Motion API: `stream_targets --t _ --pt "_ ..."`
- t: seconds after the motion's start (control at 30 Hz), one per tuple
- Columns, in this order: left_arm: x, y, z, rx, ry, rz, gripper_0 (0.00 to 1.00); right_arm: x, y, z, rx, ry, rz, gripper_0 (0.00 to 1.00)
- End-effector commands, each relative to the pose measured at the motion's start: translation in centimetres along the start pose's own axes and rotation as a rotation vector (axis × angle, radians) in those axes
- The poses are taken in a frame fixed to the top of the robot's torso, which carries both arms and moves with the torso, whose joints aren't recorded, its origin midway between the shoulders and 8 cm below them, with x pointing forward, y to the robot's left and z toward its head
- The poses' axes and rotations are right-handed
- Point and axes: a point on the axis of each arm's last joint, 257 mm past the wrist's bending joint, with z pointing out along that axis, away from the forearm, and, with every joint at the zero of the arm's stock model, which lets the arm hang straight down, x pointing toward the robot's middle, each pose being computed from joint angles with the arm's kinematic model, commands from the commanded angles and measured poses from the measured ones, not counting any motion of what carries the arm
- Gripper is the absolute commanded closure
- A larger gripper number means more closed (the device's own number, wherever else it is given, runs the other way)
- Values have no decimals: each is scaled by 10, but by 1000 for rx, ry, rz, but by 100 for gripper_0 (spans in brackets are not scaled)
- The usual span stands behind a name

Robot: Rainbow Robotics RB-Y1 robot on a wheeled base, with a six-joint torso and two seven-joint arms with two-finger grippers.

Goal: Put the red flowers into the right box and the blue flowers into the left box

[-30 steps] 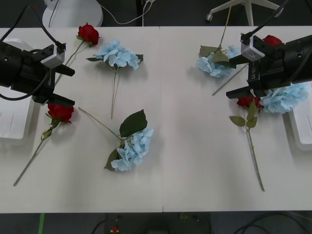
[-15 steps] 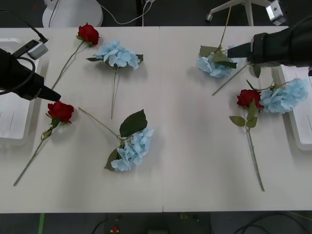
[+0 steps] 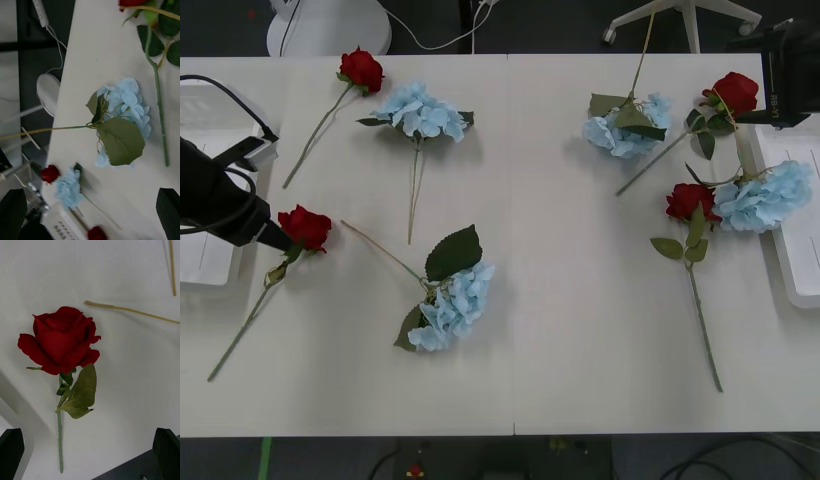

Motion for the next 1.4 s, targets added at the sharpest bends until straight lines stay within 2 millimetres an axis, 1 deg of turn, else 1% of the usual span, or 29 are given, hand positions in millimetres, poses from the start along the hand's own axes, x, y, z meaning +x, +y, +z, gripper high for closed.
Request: stream_targets --t 0.03,0.13,0.2,0.3,0.37,0.4,0.43,0.47,0.5,0.53,0.6,0.63,0.67,0.73,0.77,0.83,0.9,0.93,1.0,1.1,1.17,1.33,1.4 --pt "20 28 0 -98 43 -38 0 -11 41 -10 -78 -35 330 0" --pt "19 37 6 -137 34 -37 0 -7 40 -2 -76 -37 503 0" --pt "22 48 11 -165 30 -48 0 -7 37 5 -73 -55 601 0" --pt "26 58 23 -174 20 -67 0 -15 35 17 -88 -103 750 0" --pt "30 59 32 -178 20 -63 0 -22 35 20 -97 -134 805 0" --pt "29 59 36 -183 13 -56 0 -28 31 22 -101 -154 848 0" --pt "29 59 36 -183 13 -56 0 -28 31 22 -101 -154 848 0" --pt "29 57 44 -187 3 -43 0 -38 24 24 -98 -190 893 0" --pt "29 56 49 -187 -2 -38 0 -46 19 24 -94 -216 923 0" --pt "28 55 51 -187 -6 -36 0 -49 14 24 -83 -230 932 0" --pt "28 51 59 -182 -18 -28 0 -63 4 18 -62 -268 967 0" --pt "29 51 62 -182 -23 -27 0 -67 -3 16 -46 -277 988 0" --pt "29 50 65 -182 -25 -27 0 -69 -5 14 -42 -280 1000 0" --pt "31 54 69 -186 -30 -35 0 -76 -17 11 -23 -295 1034 0" --pt "36 56 73 -190 -24 -42 0 -80 -24 8 -13 -304 1052 0" --pt "40 59 80 -194 -27 -44 0 -90 -40 4 11 -335 1080 0" --pt "41 56 86 -190 -32 -42 0 -94 -51 3 25 -349 1104 0" --pt "41 53 88 -186 -35 -38 0 -99 -62 3 39 -368 1116 0" --pt "43 49 90 -181 -30 -41 0 -105 -73 1 48 -387 1139 0" --pt "47 43 95 -171 -19 -46 0 -111 -87 -2 51 -393 1199 0" --pt "49 39 97 -163 -16 -47 0 -111 -94 -1 55 -389 1235 0" --pt "53 32 101 -153 -6 -58 0 -103 -112 12 84 -391 1271 0" --pt "54 29 105 -149 -2 -63 0 -99 -113 17 82 -389 1277 0"
